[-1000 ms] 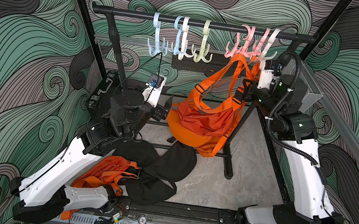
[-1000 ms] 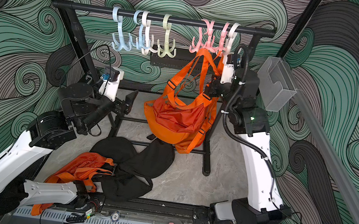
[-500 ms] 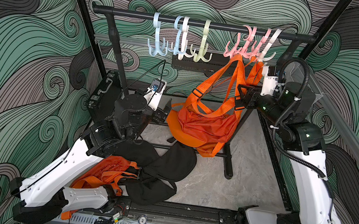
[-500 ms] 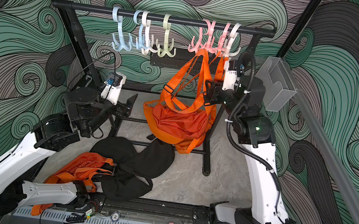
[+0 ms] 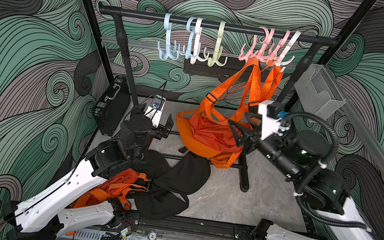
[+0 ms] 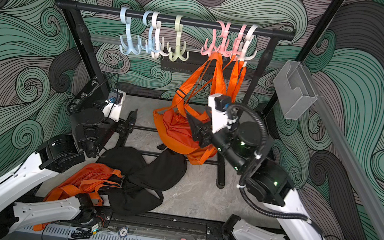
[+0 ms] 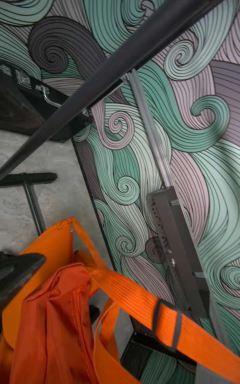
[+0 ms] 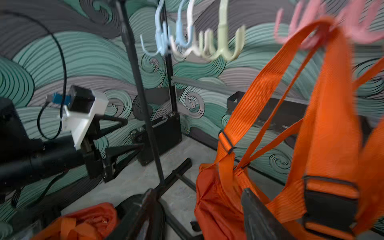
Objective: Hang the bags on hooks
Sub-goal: Adjust the bag at the bag.
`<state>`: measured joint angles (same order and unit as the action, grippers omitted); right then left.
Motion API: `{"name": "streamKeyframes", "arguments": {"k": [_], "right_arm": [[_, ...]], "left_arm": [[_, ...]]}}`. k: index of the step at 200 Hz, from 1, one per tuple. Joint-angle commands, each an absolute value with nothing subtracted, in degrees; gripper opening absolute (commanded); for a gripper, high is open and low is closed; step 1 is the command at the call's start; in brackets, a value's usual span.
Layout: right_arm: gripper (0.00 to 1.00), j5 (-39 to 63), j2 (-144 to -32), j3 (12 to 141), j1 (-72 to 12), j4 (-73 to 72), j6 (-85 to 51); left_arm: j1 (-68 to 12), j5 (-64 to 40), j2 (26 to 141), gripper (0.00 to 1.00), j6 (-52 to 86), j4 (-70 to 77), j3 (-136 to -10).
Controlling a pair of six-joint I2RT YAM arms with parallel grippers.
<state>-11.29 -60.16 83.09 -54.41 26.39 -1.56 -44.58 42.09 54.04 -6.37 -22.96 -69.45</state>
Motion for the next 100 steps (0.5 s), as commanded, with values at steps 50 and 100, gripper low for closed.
{"name": "streamKeyframes", "arguments": {"k": [50, 100], "right_arm": [[0.67, 3.48, -84.36, 65.12, -66.53, 10.0, -8.25], [0.63, 13.85, -103.97, 72.86, -68.05, -0.13, -7.65]], "left_arm": [[-40.31, 51.52, 44.98, 0.99, -1.26, -11.0, -58.91], [-39.2, 56.86, 39.44, 0.99, -2.07, -6.1, -54.1]]}}
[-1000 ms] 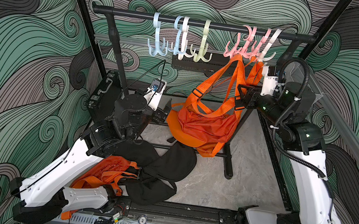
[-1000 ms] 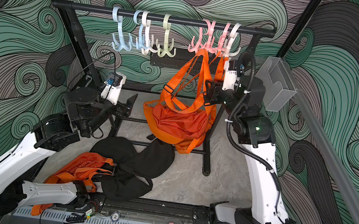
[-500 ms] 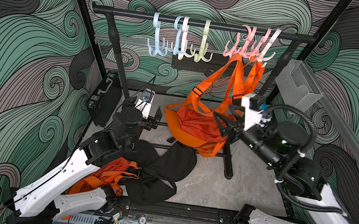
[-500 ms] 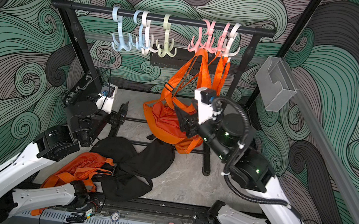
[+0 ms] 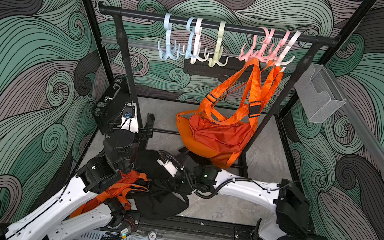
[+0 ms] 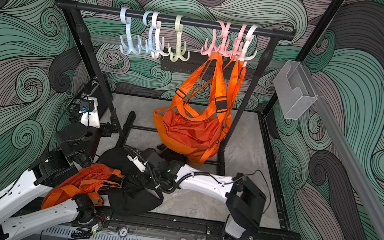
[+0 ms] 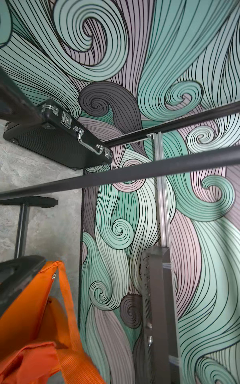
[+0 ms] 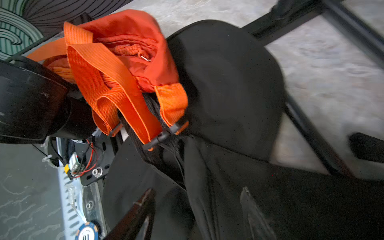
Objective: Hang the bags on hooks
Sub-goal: Adjust the bag at the bag.
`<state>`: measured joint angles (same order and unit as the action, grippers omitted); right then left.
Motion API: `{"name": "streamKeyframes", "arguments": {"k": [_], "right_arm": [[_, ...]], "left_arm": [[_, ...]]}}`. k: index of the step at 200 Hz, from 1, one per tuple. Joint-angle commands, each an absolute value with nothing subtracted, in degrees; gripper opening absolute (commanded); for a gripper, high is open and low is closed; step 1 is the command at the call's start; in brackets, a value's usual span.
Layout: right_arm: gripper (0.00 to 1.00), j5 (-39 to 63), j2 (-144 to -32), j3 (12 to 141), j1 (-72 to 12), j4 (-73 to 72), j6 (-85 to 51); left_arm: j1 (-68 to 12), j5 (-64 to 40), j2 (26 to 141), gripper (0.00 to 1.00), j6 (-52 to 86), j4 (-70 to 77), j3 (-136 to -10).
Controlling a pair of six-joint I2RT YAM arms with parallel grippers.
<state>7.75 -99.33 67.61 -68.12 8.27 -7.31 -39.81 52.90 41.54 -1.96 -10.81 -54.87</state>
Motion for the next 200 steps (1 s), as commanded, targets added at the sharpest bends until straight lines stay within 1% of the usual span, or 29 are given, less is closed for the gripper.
{"name": "streamKeyframes", "arguments": {"k": [1, 37, 63, 102, 109, 113, 127, 141, 150, 183, 200], "right_arm": [[0.62, 13.72, -104.5, 73.13, -68.03, -0.52, -7.76], [0.6, 12.74, -112.68, 78.49, -68.47, -1.53, -6.03], [0.57, 12.67, -115.08, 79.34, -68.82, -2.69, -5.16], [0.46, 13.14, -117.74, 79.07, -69.33, -2.52, -4.83], [0.43, 12.82, -118.02, 78.91, -69.43, -2.43, -4.71], [0.4, 12.44, -118.27, 78.84, -69.43, -2.38, -4.61], [0.22, 9.93, -118.52, 78.92, -69.43, -1.31, -4.66], [0.06, 6.44, -116.28, 78.01, -69.43, -0.89, -4.27], [0.0, 3.48, -113.39, 76.51, -68.95, -1.39, -4.26], [0.0, -3.9, -98.73, 70.38, -65.46, 0.72, -5.83], [0.0, -9.62, -92.55, 68.32, -63.88, 6.79, -5.28]], "left_arm": [[-39.2, 56.86, 39.41, 0.99, -2.13, -6.08, -54.03], [-39.09, 57.39, 38.45, 0.99, -3.06, -5.31, -53.04], [-39.02, 56.98, 37.92, 0.99, -4.03, -4.99, -52.99], [-39.02, 56.1, 37.79, 0.98, -4.53, -5.09, -52.86], [-39.02, 55.9, 37.87, 0.99, -4.57, -5.01, -52.82], [-39.0, 55.79, 37.91, 0.99, -4.57, -5.09, -52.83], [-38.99, 55.38, 38.13, 0.99, -4.4, -5.18, -52.84], [-39.02, 54.87, 38.4, 0.99, -4.44, -5.32, -52.82], [-39.02, 54.53, 38.58, 0.99, -4.48, -5.58, -53.0], [-39.02, 52.1, 39.01, 0.98, -5.05, -6.04, -52.83], [-38.95, 51.02, 39.56, 0.98, -4.85, -6.63, -53.23]]}}
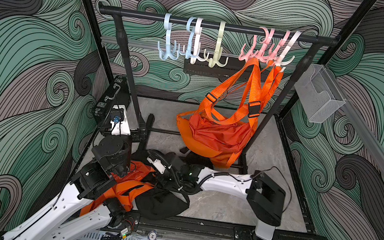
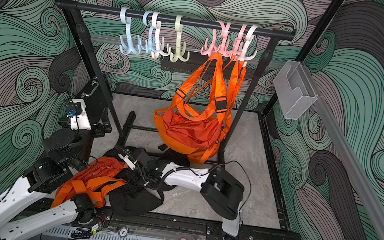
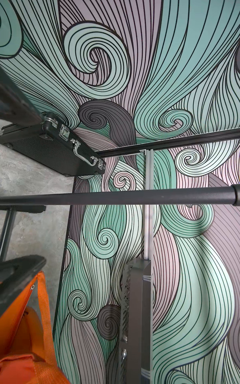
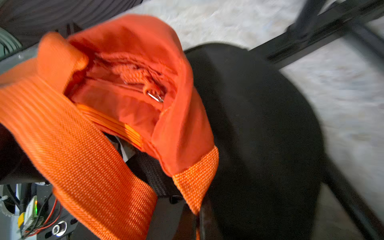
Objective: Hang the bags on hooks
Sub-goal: Adjust the bag at the bag.
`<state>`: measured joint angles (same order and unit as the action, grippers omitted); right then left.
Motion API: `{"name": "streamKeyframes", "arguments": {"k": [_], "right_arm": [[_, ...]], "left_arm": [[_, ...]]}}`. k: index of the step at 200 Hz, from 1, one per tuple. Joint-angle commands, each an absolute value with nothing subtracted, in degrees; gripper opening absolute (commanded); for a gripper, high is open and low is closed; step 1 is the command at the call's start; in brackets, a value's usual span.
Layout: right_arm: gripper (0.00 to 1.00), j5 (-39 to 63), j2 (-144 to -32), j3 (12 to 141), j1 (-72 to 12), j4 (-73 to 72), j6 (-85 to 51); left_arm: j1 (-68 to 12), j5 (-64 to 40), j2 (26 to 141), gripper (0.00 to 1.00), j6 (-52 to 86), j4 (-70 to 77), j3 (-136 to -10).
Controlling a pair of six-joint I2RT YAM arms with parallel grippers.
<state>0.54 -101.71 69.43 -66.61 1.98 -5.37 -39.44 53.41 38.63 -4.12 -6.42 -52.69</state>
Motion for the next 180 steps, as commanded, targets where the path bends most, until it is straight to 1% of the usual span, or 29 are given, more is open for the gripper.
{"name": "streamKeyframes", "arguments": {"k": [1, 29, 50, 60, 69, 74, 80, 88, 100, 118, 124, 135, 149, 153, 164, 180], "right_arm": [[0.0, -9.91, -92.28, 68.26, -63.76, 7.0, -5.28], [0.0, -15.8, -85.68, 64.62, -59.3, 17.97, -7.81], [0.0, -13.2, -83.22, 60.59, -55.18, 22.09, -10.0], [0.16, -12.72, -82.49, 59.94, -55.18, 23.48, -9.19], [0.36, -12.44, -81.91, 60.15, -55.43, 24.81, -9.05], [0.45, -12.16, -81.43, 60.42, -55.58, 25.27, -9.13], [0.5, -11.4, -80.84, 60.68, -55.76, 25.55, -8.93], [0.54, -11.86, -79.54, 61.33, -56.44, 25.88, -8.79], [0.57, -11.81, -77.5, 61.9, -57.41, 24.83, -8.79], [0.59, -7.93, -75.92, 62.14, -59.95, 21.73, -7.95], [0.6, -6.06, -76.09, 62.26, -61.56, 21.0, -5.65], [0.61, -6.6, -77.03, 62.2, -64.47, 21.38, -1.55], [0.61, -2.95, -77.93, 60.41, -66.66, 20.87, 3.93], [0.61, -2.57, -78.23, 59.9, -67.52, 18.86, 5.39], [0.62, -2.98, -79.76, 59.37, -69.26, 17.15, 9.72], [0.62, -3.76, -83.95, 60.83, -69.52, 18.18, 14.56]], "left_arm": [[-38.99, 50.95, 39.6, 0.98, -4.84, -6.65, -53.24], [-38.94, 49.08, 40.56, 0.98, -3.85, -7.7, -53.69], [-38.94, 47.77, 41.43, 0.98, -3.09, -8.77, -54.33], [-38.94, 47.38, 41.66, 0.98, -2.86, -9.09, -54.56], [-38.94, 47.22, 41.88, 0.98, -2.82, -9.35, -54.71], [-38.94, 47.12, 41.96, 0.98, -2.81, -9.4, -54.77], [-38.94, 47.0, 42.06, 0.98, -2.74, -9.56, -54.83], [-38.91, 46.9, 42.14, 0.98, -2.72, -9.67, -54.84], [-38.91, 46.81, 42.2, 0.97, -2.72, -9.7, -54.84], [-38.92, 46.78, 42.36, 0.97, -2.88, -9.72, -54.76], [-38.94, 46.86, 42.45, 0.97, -2.97, -9.62, -54.76], [-38.9, 47.01, 42.32, 0.97, -3.08, -9.58, -54.76], [-38.91, 47.07, 42.02, 0.97, -3.24, -9.41, -54.51], [-38.93, 47.16, 41.81, 0.97, -3.33, -9.2, -54.35], [-38.93, 47.12, 41.66, 0.97, -3.5, -8.82, -54.15], [-38.89, 47.19, 41.76, 0.97, -3.67, -8.52, -54.14]]}}
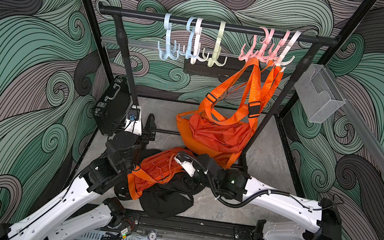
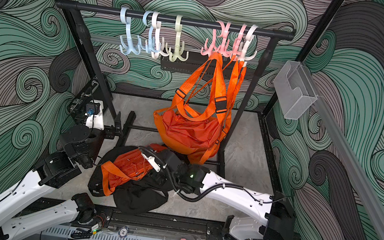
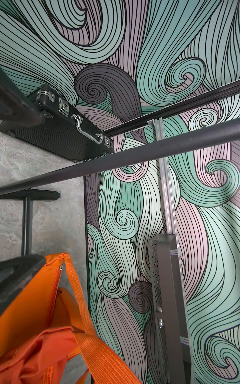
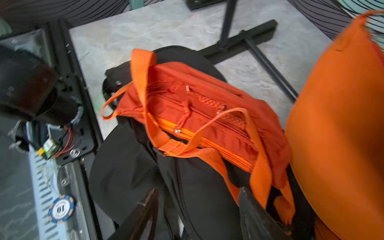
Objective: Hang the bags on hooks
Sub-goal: Adjust the bag at the bag, then pick up the bag from the bag.
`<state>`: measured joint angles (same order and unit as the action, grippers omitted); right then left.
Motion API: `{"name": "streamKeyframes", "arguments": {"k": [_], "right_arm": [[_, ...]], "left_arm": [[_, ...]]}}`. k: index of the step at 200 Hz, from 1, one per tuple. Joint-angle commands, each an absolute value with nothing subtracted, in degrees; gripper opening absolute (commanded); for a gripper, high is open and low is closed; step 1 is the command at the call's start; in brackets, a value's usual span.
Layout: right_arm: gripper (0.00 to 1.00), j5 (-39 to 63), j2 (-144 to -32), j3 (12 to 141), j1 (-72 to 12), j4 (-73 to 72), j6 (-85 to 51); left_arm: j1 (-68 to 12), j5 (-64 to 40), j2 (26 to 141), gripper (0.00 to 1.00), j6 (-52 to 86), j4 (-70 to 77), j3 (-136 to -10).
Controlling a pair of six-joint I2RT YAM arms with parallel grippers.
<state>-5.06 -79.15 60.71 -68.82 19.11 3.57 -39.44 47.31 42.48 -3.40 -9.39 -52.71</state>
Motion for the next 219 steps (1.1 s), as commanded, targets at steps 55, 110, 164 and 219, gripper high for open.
{"name": "streamKeyframes", "arguments": {"k": [55, 110, 164, 219], "right_arm": [[0.6, -12.8, -95.89, 63.8, -71.71, 13.65, 24.97], [0.32, -14.43, -101.47, 65.74, -71.63, 7.04, 26.22], [0.01, -13.77, -100.84, 65.1, -71.12, 6.02, 25.41], [0.06, -13.97, -98.04, 64.79, -70.96, 8.89, 26.98]], "left_arm": [[-38.87, 48.42, 40.85, 0.96, -5.15, -7.46, -53.35], [-38.93, 48.18, 40.86, 0.96, -5.2, -7.14, -53.1], [-38.94, 48.35, 39.81, 0.95, -5.46, -6.92, -52.65], [-38.94, 48.18, 39.71, 0.94, -5.36, -7.3, -52.82]]}}
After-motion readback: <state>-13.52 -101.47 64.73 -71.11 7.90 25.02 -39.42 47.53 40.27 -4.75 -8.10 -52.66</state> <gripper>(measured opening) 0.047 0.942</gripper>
